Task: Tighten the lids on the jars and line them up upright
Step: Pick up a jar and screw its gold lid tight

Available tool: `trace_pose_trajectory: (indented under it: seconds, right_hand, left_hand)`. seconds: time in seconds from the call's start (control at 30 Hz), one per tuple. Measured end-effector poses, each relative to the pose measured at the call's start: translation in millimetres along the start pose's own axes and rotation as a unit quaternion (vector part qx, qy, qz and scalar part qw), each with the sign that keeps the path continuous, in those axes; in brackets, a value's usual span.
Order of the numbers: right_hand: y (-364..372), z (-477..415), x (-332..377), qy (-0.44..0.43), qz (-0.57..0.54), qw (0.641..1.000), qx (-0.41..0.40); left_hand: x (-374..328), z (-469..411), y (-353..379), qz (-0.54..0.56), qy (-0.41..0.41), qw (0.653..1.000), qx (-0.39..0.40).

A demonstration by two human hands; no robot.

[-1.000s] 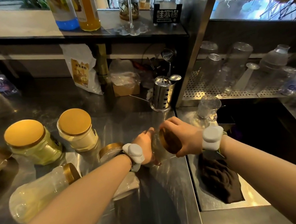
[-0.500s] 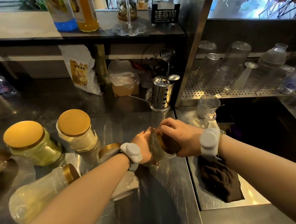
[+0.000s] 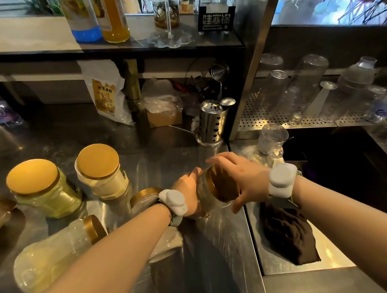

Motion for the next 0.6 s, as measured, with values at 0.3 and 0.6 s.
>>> trace_pose_trajectory:
  seconds: [0.3, 0.6]
  right_hand:
    - [0, 0, -8, 0.068, 0.016, 0.997, 0.016]
    - [1, 0, 2, -0.045, 0.026, 0.999, 0.004]
  left_hand:
    - [0, 2, 1, 0.008, 0.024, 1.0, 0.0]
    - [4, -1, 3, -0.03, 0.015, 0.999, 0.006]
Point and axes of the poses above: each hand's wrist, its own z-axis away from the middle knuckle, its own y-axis out of the palm, x = y × z, the point moved 5 cm from there along -z, towards the middle knuckle, and after that the axes turned 11 degrees about -y, right-handed, at the moved point
